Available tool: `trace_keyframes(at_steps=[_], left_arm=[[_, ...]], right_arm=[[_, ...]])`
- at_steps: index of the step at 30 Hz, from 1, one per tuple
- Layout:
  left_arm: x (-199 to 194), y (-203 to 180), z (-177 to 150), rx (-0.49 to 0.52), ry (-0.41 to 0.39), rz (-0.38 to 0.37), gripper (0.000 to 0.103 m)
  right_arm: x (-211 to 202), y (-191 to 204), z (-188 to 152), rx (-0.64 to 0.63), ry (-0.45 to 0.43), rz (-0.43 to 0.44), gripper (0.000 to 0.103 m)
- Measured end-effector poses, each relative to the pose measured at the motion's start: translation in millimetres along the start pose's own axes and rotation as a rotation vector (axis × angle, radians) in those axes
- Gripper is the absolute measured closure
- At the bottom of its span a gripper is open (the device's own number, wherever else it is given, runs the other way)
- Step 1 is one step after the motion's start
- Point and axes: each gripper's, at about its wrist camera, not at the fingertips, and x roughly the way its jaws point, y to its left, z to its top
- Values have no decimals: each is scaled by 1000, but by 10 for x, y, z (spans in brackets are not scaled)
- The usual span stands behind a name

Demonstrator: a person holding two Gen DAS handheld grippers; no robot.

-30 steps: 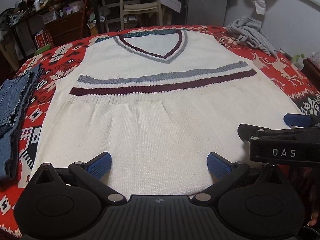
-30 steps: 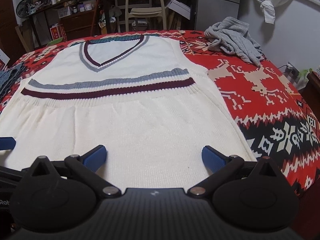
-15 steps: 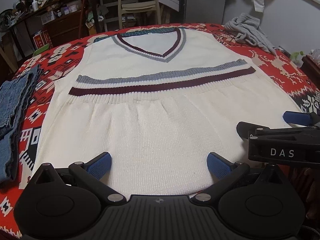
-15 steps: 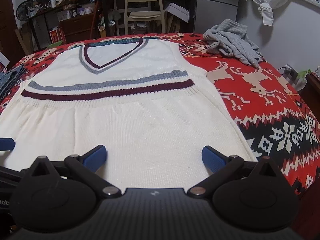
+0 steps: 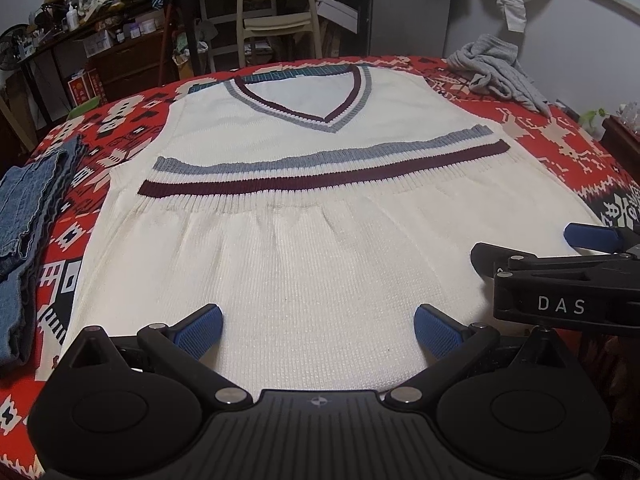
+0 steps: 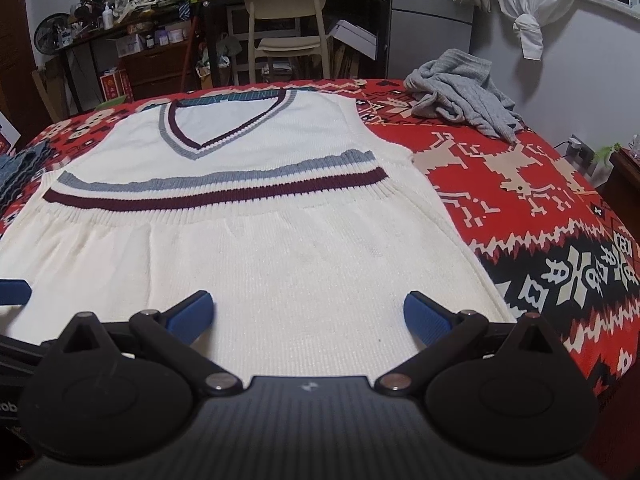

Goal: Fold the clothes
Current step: 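Open both tools wide above the folded hem edge, then close both tools and lift them off the sweater hem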

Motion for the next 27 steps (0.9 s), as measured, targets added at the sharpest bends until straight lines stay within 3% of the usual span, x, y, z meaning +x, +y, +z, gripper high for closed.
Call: trace_keyframes(at_steps=[8, 9, 12, 16, 17, 19, 22, 23, 24, 27], left_arm=[[5, 17, 17, 10, 3, -13, 0], [-15, 28, 26, 8, 1, -17, 4], [-126, 80, 42, -7, -31, -27, 33], [-276, 235, 52, -70, -71, -42, 37], [-312, 275, 55, -88, -80, -44, 39], [-354, 308, 44, -89, -90, -43, 59], [-363, 331, 5, -87, -85, -54, 85], [-347, 332, -15, -90, -76, -66, 89], [-331, 334, -34, -93, -67, -77, 93], [-328, 304, -56, -82, -73, -110, 94]], right_arm=[[5, -3, 5, -8, 4, 5, 1], [3, -5, 6, -7, 5, 6, 1], [-82, -10, 47, -16, 3, 29, 1], [-310, 60, 122, -101, -74, 54, 7], [-350, 87, 136, -119, -81, 73, 15], [-430, 141, 162, -154, -95, 113, 19], [-453, 245, 158, -183, -69, 191, 55], [-448, 288, 148, -195, -62, 209, 73], [-443, 330, 138, -207, -55, 228, 83], [-428, 459, 108, -244, -34, 282, 100]])
